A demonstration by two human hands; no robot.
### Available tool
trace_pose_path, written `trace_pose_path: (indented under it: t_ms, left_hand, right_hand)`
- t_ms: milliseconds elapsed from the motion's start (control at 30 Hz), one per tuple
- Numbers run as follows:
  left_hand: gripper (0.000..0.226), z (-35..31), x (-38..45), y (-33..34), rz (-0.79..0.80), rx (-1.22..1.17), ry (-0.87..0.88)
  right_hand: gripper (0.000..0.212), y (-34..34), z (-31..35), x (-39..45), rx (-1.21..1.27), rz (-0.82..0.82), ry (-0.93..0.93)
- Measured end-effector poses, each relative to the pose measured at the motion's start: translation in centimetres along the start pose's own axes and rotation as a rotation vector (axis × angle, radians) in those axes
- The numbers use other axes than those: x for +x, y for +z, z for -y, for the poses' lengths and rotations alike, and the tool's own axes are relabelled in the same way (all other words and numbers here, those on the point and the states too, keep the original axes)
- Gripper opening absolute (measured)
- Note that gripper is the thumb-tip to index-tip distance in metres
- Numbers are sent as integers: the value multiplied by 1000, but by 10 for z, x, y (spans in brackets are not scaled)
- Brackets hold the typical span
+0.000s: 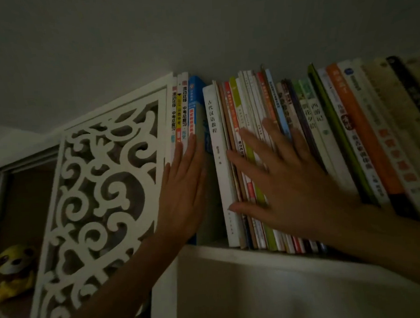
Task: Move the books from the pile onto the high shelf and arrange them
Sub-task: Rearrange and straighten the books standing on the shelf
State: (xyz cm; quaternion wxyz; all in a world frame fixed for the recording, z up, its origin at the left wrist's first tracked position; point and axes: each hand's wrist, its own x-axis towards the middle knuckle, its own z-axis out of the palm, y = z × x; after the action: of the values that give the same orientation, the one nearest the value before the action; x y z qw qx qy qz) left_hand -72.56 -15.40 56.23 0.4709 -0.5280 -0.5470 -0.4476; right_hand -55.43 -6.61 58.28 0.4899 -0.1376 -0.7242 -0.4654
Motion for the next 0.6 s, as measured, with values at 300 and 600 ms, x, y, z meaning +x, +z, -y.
trace_pose_path:
  t_ms: [300,600]
  left_hand:
    - [57,11,0,2,-20,-26,63]
    - [57,-7,-5,-6,40,124,170]
  right_hand:
    - [85,11,25,18,-15,58,35]
    - [68,-15,3,1,-42,96,105]
